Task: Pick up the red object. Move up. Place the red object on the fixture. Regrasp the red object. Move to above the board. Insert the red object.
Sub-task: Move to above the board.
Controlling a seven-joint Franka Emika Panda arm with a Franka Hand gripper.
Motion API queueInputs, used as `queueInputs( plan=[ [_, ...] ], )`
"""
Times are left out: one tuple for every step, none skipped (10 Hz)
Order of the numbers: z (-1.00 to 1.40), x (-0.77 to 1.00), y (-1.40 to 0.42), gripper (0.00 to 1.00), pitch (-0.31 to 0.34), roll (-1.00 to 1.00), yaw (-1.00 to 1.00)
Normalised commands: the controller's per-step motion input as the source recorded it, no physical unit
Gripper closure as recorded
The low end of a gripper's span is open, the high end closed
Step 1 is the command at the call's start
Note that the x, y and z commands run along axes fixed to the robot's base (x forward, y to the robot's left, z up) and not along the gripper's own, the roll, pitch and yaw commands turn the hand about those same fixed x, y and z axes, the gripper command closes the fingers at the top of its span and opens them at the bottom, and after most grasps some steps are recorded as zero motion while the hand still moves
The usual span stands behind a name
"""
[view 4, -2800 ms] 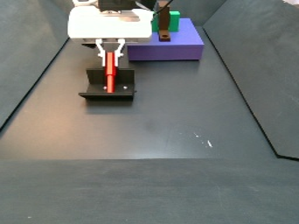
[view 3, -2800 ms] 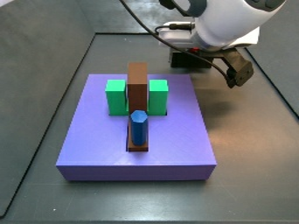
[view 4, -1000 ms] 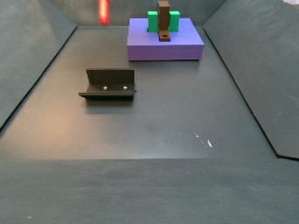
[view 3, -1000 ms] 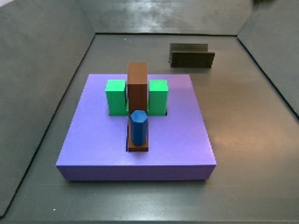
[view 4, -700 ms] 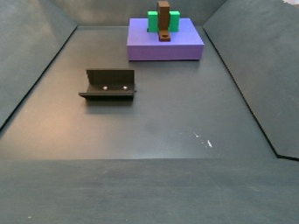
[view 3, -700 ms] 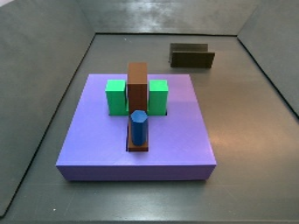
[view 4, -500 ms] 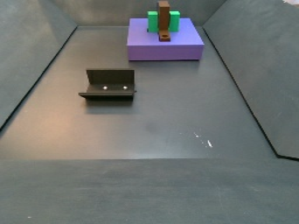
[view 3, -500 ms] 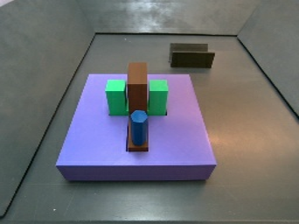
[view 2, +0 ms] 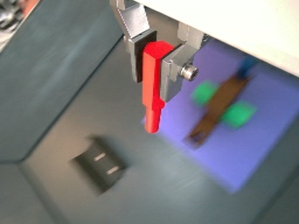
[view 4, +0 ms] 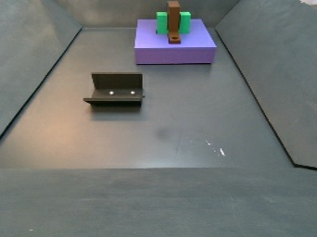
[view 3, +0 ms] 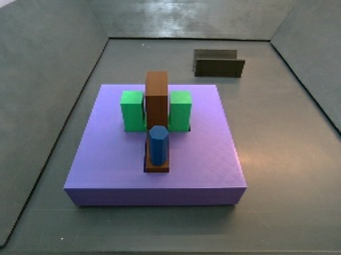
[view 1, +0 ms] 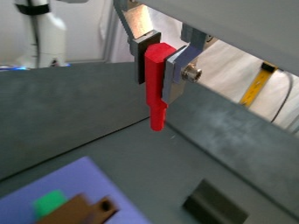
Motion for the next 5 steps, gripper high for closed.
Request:
queueInputs(
  plan=[
    [0.02, -0.18, -0.18, 1.0, 0.021, -1.0, -0.02],
    [0.01, -0.08, -0.05, 1.0, 0.025, -1.0, -0.02],
    [0.02, -0.09, -0.03, 1.0, 0.003, -1.0, -0.02],
    [0.0, -0.08, 0.01, 1.0, -0.027, -0.89, 0.0],
    [0.01, -0.07, 0.02, 1.0, -0.032, -0.75, -0.01]
  ],
)
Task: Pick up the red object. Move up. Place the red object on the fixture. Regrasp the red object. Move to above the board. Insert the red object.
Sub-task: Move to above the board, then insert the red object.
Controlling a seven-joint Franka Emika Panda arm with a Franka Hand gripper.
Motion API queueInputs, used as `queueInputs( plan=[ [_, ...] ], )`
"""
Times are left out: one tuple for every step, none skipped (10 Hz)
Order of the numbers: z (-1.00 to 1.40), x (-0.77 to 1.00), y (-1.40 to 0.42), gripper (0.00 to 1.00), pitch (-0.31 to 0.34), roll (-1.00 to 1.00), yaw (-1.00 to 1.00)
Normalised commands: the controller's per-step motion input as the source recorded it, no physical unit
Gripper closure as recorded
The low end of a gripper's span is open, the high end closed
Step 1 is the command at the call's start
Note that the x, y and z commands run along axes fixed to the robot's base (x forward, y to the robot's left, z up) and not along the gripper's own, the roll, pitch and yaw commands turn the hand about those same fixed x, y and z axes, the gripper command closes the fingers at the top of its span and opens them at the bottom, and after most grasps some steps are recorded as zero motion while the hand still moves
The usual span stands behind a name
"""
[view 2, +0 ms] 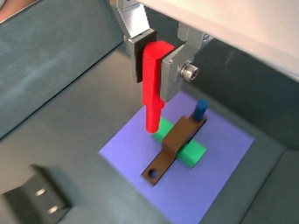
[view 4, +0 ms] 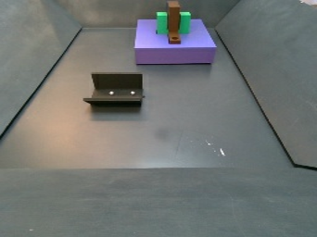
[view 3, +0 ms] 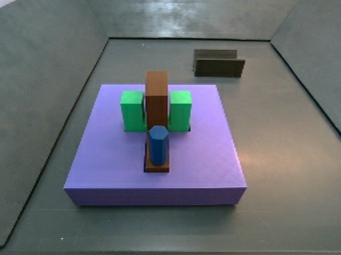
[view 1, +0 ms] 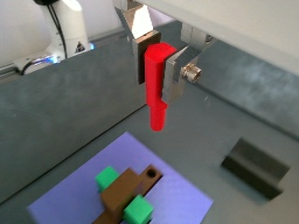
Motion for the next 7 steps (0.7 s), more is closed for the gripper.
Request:
queueInputs(
  plan=[
    [-0.01, -0.05, 0.02, 1.0, -0.033, -0.4, -0.01],
    [0.0, 0.0, 0.0, 1.0, -0.007, -0.01, 0.0],
    [-0.05, 0.01, 0.0, 1.0, -0.013, -0.04, 0.0],
    [-0.32, 0.1, 0.29, 1.0, -0.004, -0.08, 0.0],
    [-0.61, 0.11, 0.53, 1.0, -0.114, -0.23, -0.09],
    [-0.54, 0.03, 0.43, 1.0, -0.153, -0.23, -0.24],
    [-0.45, 0.02, 0.35, 1.0, -0.163, -0.32, -0.2]
  ],
)
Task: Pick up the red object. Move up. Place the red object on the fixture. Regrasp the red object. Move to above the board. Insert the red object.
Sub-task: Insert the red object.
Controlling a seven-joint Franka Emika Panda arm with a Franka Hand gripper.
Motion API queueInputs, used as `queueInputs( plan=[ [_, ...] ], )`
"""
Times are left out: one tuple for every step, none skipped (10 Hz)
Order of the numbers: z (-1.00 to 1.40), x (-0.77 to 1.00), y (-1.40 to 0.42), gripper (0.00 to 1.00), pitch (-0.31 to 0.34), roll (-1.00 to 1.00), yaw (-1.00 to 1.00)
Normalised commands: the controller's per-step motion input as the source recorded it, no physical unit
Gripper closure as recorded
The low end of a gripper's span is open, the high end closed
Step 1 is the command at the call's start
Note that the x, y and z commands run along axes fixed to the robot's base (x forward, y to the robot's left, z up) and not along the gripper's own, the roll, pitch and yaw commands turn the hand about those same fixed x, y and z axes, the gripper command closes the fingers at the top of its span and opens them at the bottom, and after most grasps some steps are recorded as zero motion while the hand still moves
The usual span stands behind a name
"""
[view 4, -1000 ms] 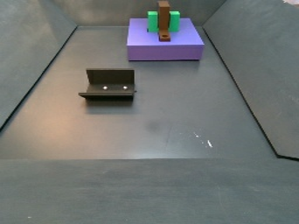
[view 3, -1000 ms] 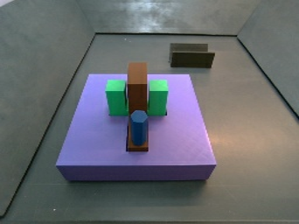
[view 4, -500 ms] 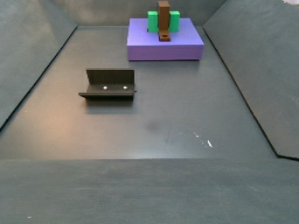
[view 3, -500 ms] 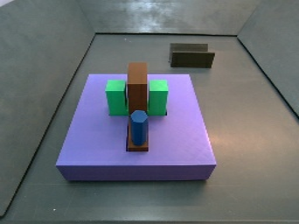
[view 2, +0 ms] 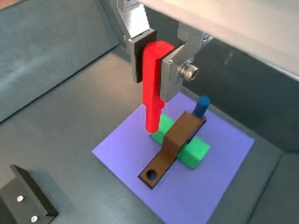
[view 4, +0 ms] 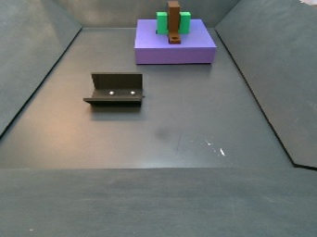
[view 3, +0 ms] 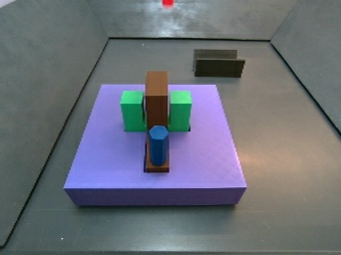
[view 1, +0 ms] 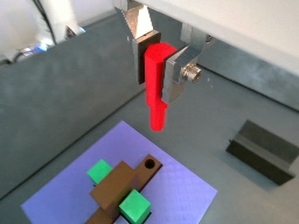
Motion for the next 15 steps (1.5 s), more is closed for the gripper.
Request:
queueInputs(
  plan=[
    [-0.39, 0.04, 0.29, 1.0, -0.187, -0.35, -0.18],
    [-0.45, 0.01, 0.13, 1.0, -0.227, -0.3, -0.14],
    [-0.56, 0.02, 0.0, 1.0, -0.241, -0.2, -0.09],
    [-0.63, 0.0, 0.0, 1.0, -0.256, -0.13, -0.09],
    [-0.73, -0.01, 0.0, 1.0, -0.259, -0.05, -0.07],
    [-0.76, 0.0, 0.0, 1.0, -0.163, -0.06, -0.11],
    [-0.59, 0.0, 0.0, 1.0, 0.0, 0.0, -0.18],
    [-0.53, 0.0, 0.0, 1.0, 0.024, 0.01, -0.19],
    [-0.35, -0.08, 0.03, 1.0, 0.146, 0.03, -0.35],
    [-0.28, -0.08, 0.0, 1.0, 0.119, 0.0, -0.34],
    [-0.24, 0.0, 0.0, 1.0, 0.081, 0.0, -0.26],
    [-0.21, 0.0, 0.0, 1.0, 0.069, 0.0, -0.24],
    [-0.21, 0.0, 0.0, 1.0, 0.083, 0.0, -0.24],
    [-0.21, -0.03, 0.04, 1.0, 0.101, 0.0, -0.26],
    [-0.19, -0.05, 0.05, 1.0, 0.067, 0.0, -0.15]
  ],
)
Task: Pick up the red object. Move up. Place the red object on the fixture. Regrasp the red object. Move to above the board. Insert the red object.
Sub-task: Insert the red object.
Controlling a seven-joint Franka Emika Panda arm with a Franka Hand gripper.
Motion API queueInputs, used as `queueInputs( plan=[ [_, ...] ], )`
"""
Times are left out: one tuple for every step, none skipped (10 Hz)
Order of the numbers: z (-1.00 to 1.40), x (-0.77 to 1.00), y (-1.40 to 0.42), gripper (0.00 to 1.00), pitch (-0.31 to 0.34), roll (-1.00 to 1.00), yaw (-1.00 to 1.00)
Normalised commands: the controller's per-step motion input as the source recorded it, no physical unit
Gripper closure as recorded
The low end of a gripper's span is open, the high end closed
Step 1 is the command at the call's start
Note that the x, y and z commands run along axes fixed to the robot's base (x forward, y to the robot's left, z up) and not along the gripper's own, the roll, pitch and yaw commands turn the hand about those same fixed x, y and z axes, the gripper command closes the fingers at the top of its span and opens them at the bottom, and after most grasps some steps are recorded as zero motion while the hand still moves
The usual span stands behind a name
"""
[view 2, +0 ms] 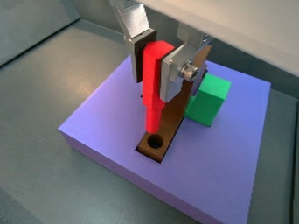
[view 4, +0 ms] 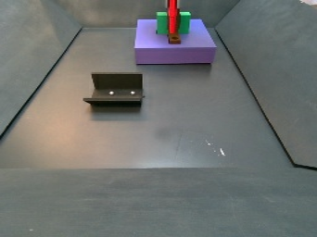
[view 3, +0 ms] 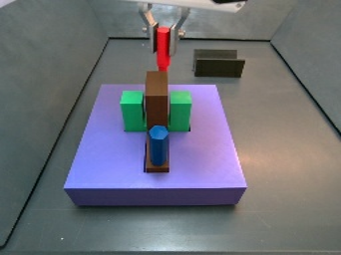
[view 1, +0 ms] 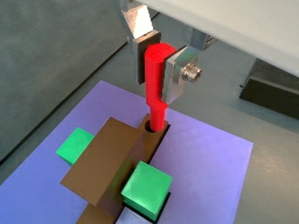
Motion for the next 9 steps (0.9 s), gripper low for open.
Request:
queueInputs(
  plan=[
    [-0.17, -0.05, 0.07, 1.0, 0.037, 0.03, -0.03],
    [-0.13, -0.13, 0.07, 1.0, 0.033, 0.07, -0.01],
    [-0.1, -0.15, 0.01, 1.0, 0.019, 0.03, -0.02],
    [-0.1, -0.16, 0.0, 1.0, 0.001, 0.0, -0.02],
    [-0.09, -0.05, 0.0, 1.0, 0.0, 0.0, 0.0],
    [-0.07, 0.04, 0.0, 1.0, 0.004, -0.02, 0.0],
    [-0.06, 0.1, 0.0, 1.0, 0.016, -0.02, 0.0],
    [-0.07, 0.05, 0.0, 1.0, 0.009, -0.02, 0.0],
    [-0.07, 0.03, 0.0, 1.0, 0.003, -0.01, 0.0]
  ],
)
